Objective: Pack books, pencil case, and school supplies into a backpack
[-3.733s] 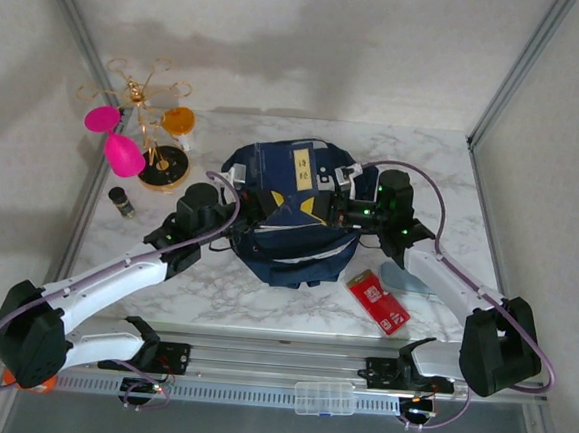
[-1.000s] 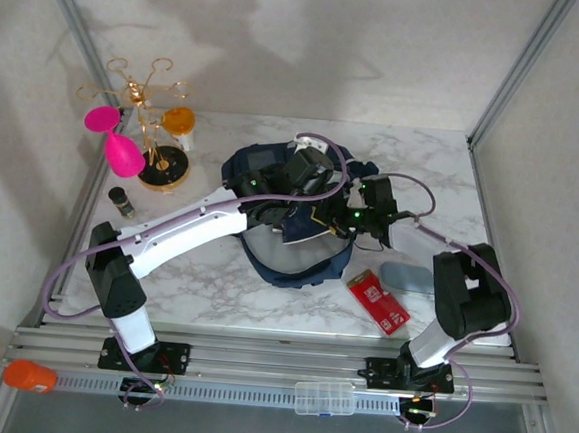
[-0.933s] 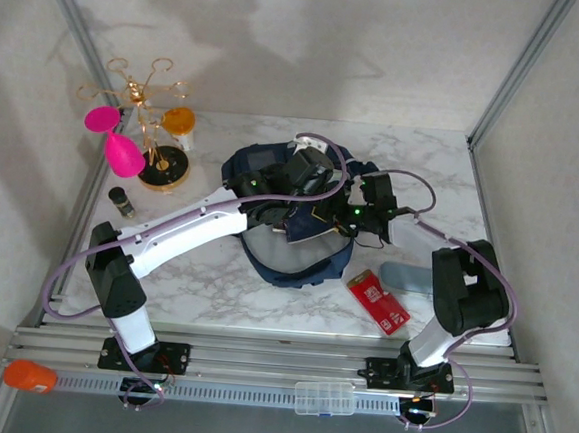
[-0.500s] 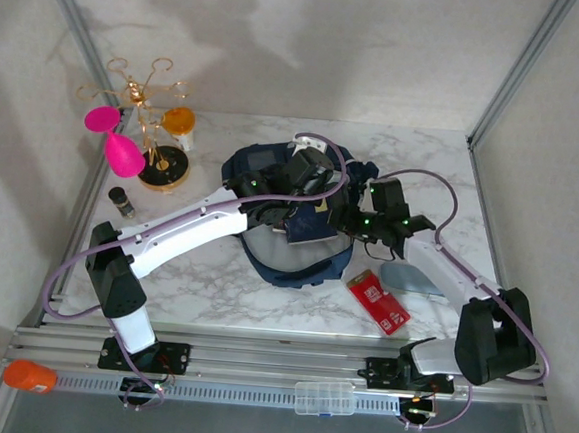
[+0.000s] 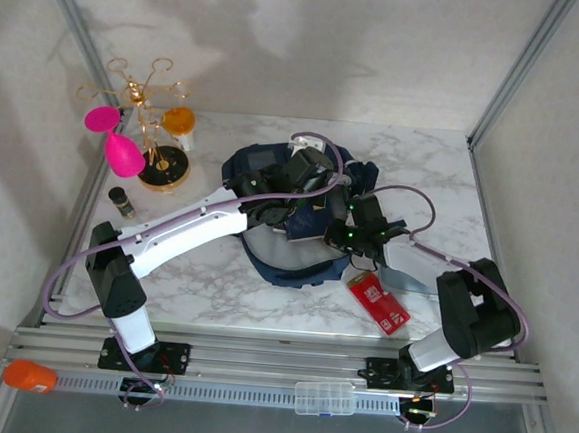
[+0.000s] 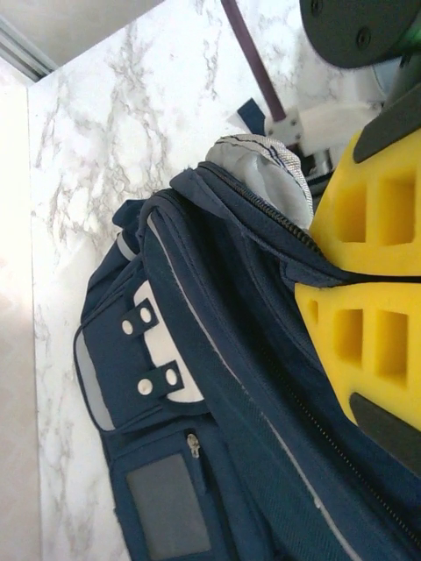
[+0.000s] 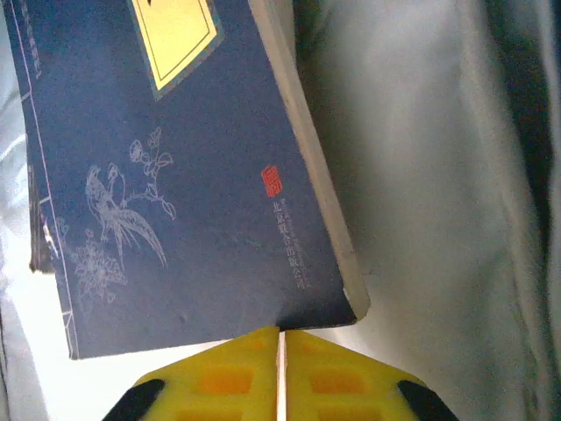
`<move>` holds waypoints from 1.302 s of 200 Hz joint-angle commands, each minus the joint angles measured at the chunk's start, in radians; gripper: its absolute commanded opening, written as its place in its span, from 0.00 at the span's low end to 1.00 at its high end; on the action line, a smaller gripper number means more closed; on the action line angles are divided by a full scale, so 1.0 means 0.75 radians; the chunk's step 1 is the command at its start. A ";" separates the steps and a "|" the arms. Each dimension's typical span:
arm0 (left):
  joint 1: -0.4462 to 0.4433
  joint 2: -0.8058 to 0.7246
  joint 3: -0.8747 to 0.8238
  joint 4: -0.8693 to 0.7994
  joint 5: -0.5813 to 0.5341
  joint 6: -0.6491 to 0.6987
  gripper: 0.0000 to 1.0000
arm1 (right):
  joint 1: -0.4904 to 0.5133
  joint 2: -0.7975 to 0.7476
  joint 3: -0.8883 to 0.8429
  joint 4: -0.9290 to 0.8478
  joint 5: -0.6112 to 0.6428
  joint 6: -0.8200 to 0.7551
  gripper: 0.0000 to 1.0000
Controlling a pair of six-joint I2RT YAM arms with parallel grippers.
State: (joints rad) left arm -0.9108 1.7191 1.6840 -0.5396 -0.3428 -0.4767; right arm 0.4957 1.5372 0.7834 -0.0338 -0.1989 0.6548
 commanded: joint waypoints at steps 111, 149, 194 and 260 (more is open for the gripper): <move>-0.083 0.107 0.098 0.187 -0.048 -0.436 0.00 | -0.210 -0.346 -0.033 -0.188 -0.031 -0.155 0.30; -0.126 0.250 0.198 0.290 0.020 -0.545 0.00 | -0.535 -0.475 0.102 -0.424 -0.083 -0.188 0.35; -0.141 0.342 0.320 0.197 0.117 -0.512 0.19 | -0.621 -0.424 0.238 -0.502 -0.077 -0.195 0.36; -0.011 -0.366 -0.699 0.547 0.093 -0.574 0.61 | -0.443 -0.468 0.179 -0.643 -0.046 -0.167 0.43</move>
State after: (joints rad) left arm -0.9924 1.6341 1.4166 -0.2691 -0.2352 -0.8276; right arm 0.0872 1.2137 0.9379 -0.4191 -0.2752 0.5236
